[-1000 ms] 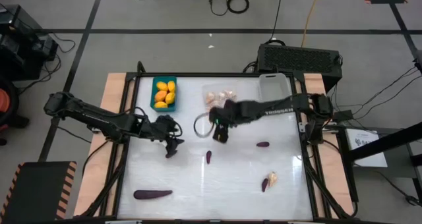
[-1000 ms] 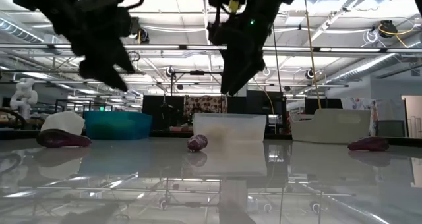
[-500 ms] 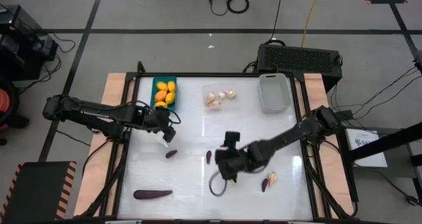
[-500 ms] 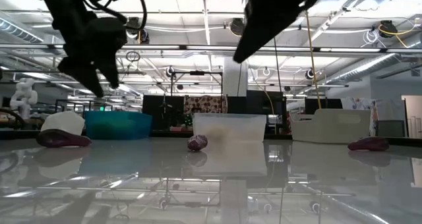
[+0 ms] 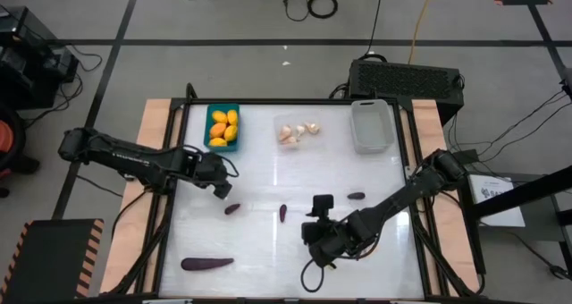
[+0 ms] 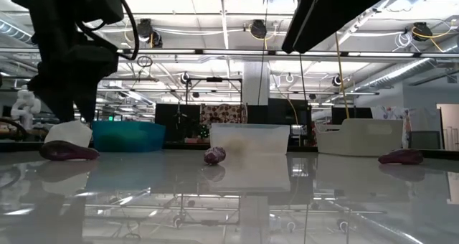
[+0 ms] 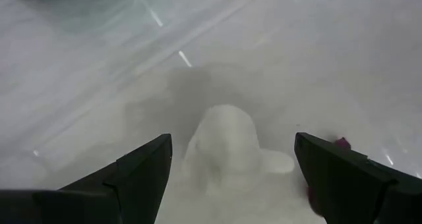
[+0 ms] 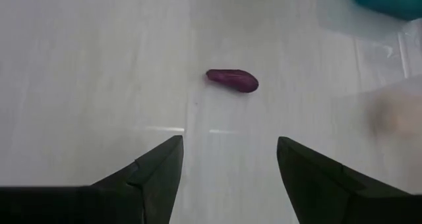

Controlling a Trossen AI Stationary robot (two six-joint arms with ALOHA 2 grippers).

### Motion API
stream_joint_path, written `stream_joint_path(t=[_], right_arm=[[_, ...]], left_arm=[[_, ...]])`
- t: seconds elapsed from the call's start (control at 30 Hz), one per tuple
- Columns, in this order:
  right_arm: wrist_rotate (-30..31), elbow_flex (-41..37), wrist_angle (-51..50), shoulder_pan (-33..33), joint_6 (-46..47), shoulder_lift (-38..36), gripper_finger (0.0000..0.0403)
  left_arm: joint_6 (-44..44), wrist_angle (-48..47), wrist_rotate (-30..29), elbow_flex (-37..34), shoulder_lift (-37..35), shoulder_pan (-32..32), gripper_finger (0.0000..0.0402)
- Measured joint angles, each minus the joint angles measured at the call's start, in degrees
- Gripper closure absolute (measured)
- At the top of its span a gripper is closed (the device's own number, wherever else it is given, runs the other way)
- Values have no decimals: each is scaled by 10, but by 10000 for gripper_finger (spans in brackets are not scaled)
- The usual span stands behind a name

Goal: Sort produce into baskets
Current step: Put the garlic into the transparent bin

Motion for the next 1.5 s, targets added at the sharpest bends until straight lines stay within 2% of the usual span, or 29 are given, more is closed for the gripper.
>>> stream_joint_path(t=[0.17, 0.47, 0.73, 0.83, 0.93, 1.23, 1.33, 1.5], right_arm=[[6, 0, 0, -3, 28, 0, 165], [6, 0, -2, 4, 56, 0, 165], [5, 0, -12, 13, 64, 0, 165], [5, 0, -15, 13, 68, 0, 165], [5, 0, -17, 13, 85, 0, 165], [5, 0, -44, 29, 140, 0, 165], [5, 0, -47, 35, 141, 0, 165], [5, 0, -47, 39, 142, 0, 165]], left_arm=[[14, 49, 6, -26, 0, -15, 77], [11, 52, 6, -60, 0, -18, 77], [26, 143, 32, -105, 0, -18, 77], [30, 151, 37, -109, 0, -18, 80], [42, 150, 41, -109, 0, -18, 95], [78, 165, 39, -110, 0, -16, 178], [107, 231, 16, -110, 0, -7, 181], [186, 423, -20, -110, 0, 30, 169]])
